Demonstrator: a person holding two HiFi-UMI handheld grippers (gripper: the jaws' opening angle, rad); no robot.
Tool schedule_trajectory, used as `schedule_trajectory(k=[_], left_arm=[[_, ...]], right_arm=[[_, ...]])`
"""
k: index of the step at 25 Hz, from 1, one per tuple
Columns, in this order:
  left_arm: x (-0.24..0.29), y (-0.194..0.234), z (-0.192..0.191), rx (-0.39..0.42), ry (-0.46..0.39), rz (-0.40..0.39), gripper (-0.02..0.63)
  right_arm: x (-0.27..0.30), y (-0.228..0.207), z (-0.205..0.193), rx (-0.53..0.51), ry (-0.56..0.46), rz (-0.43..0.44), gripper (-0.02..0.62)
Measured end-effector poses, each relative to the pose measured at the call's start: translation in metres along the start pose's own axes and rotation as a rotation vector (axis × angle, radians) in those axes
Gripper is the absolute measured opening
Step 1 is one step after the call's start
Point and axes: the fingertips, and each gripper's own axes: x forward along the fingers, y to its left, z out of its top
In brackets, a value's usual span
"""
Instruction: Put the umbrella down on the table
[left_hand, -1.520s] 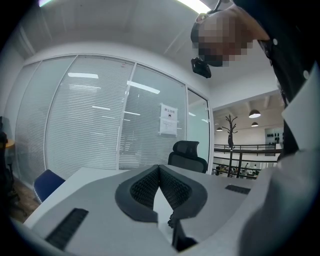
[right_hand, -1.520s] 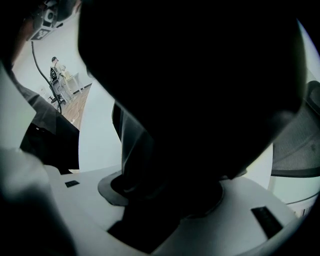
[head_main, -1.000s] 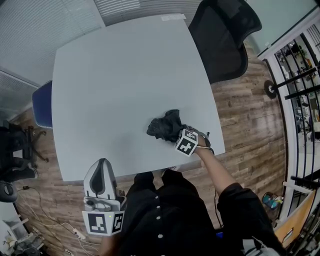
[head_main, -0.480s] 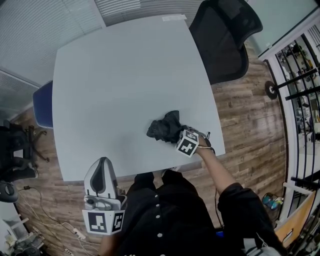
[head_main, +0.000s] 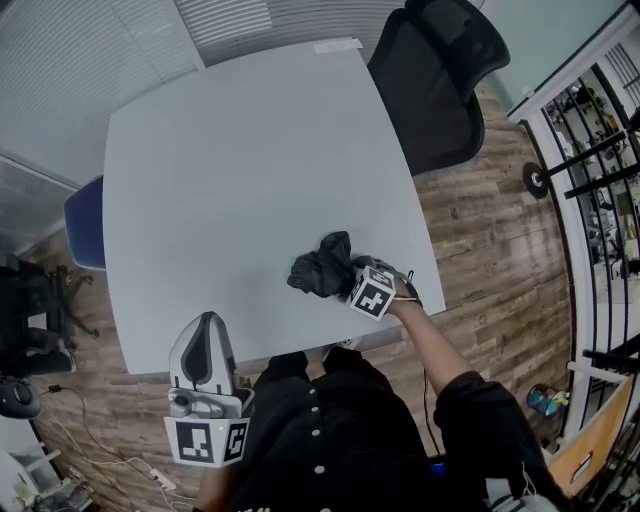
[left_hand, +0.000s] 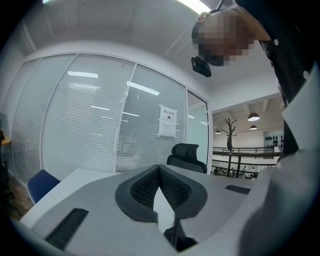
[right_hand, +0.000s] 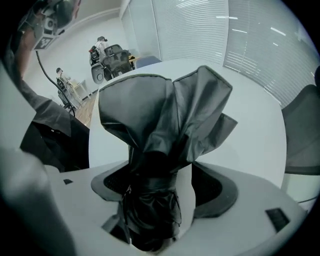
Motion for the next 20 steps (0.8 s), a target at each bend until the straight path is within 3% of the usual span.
schedule_trajectory(k=[9, 13, 17, 20], left_arm=[[0.034, -0.018, 0.010, -0.009, -0.038, -0.114, 0.014], [0.046, -0.035, 0.013, -0.018, -0.055, -0.181, 0.014], [0.059, -0.047, 0.017, -0.018, -0.072, -0.238, 0.014], [0.065, -0.052, 0.021, -0.017, -0.085, -0.268, 0.014]], right_arm=[[-0.060, -0.017, 0.006, 0.105, -0.150, -0.117, 0.348], [-0.105, -0.026, 0.012, 0.171, -0.297, -0.213, 0.154], [-0.168, -0.040, 0.029, 0.241, -0.539, -0.347, 0.059], [-0.229, -0.047, 0.035, 0.342, -0.772, -0.449, 0.036]])
